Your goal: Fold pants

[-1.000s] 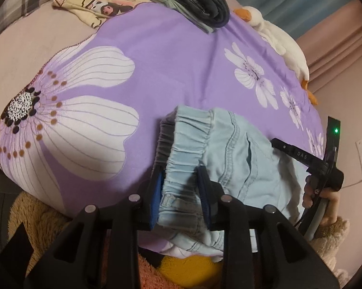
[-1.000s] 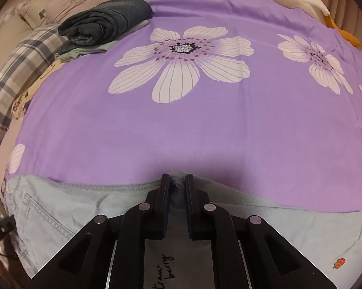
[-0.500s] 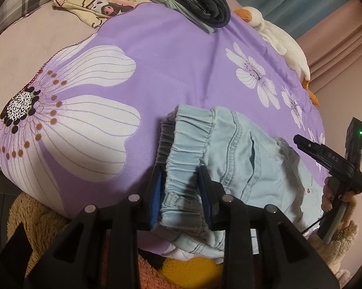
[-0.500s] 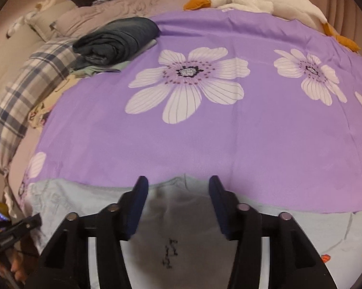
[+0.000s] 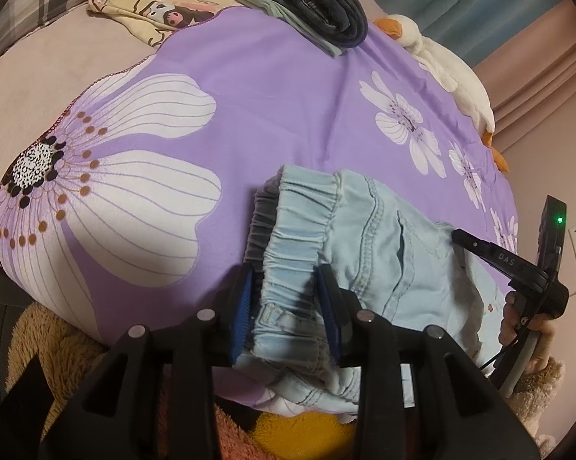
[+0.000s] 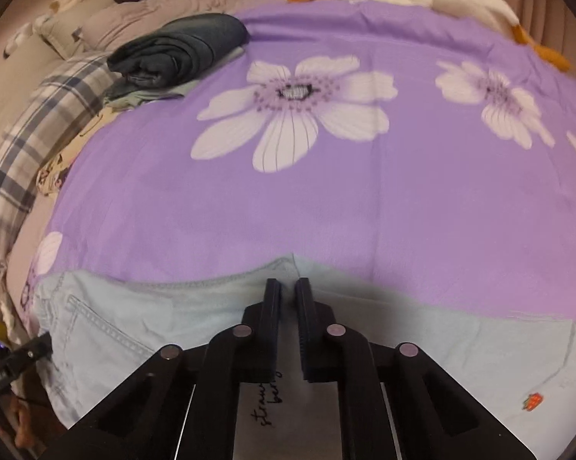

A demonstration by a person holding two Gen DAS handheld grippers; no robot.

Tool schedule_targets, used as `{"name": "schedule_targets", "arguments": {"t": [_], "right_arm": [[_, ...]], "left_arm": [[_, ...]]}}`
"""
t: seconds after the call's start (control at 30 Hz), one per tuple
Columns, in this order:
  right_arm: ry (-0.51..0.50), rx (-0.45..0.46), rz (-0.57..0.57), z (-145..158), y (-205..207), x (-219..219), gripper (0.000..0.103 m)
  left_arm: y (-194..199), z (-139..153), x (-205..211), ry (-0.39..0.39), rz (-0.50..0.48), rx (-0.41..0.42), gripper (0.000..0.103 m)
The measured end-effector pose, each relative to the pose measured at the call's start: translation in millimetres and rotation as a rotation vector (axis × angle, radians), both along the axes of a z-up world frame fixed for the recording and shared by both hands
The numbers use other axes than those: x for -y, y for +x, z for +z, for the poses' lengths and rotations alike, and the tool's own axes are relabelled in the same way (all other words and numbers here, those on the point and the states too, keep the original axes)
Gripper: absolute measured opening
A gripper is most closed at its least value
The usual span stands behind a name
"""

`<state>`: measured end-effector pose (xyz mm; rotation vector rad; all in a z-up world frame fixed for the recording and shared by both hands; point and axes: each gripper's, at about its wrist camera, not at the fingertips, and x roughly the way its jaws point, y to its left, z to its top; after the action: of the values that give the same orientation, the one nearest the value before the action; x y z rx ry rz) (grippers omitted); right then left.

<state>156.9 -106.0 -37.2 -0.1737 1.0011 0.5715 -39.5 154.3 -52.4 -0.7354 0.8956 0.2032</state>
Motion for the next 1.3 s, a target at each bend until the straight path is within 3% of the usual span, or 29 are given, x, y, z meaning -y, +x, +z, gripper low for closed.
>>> {"name": "schedule_targets", "arguments": {"t": [0.27,0.8,0.83,0.9,0.93,1.0,1.03,1.07,1.23,1.3], "right_arm": [[-0.011,-0.017,-0.014,-8,2,1,0.009],[0.016,-0.026,-0.032,-11,3,4,0.009],[0.022,-0.024,-0.035,-10,3,6,0.009],[0.035,-0.012,-0.047,-5,1,10,0.010],[0.051,-0.011,-0.048,-1,0,15,0.012],[0.065,0.020,-0.079,12,-4,30,0.031],[0.068,0.051,-0.102,19,-7,39,0.048],[0.078,0.087,-0.123,27,-11,49,0.057],[0.118,0.159,-0.218,56,-24,107,0.058],[0.135,0.168,-0.272,60,-28,136,0.068]], "left_arm": [[-3,-1,-5,-0.063,0.034,0.004,0.036],[-4,2,1,-0.027,0.038,0.006,0.037],[-3,4,2,-0.022,0.033,-0.001,0.041],[-3,10,4,-0.005,0.024,-0.019,0.061],[-5,16,7,0.021,0.033,-0.020,0.072],[-13,37,15,0.089,0.060,0.037,0.075],[-15,49,21,0.118,0.059,0.064,0.081],[-16,56,25,0.134,0.053,0.083,0.088],[-7,92,66,0.186,-0.052,0.185,0.098],[5,100,88,0.183,-0.126,0.225,0.102]]}}
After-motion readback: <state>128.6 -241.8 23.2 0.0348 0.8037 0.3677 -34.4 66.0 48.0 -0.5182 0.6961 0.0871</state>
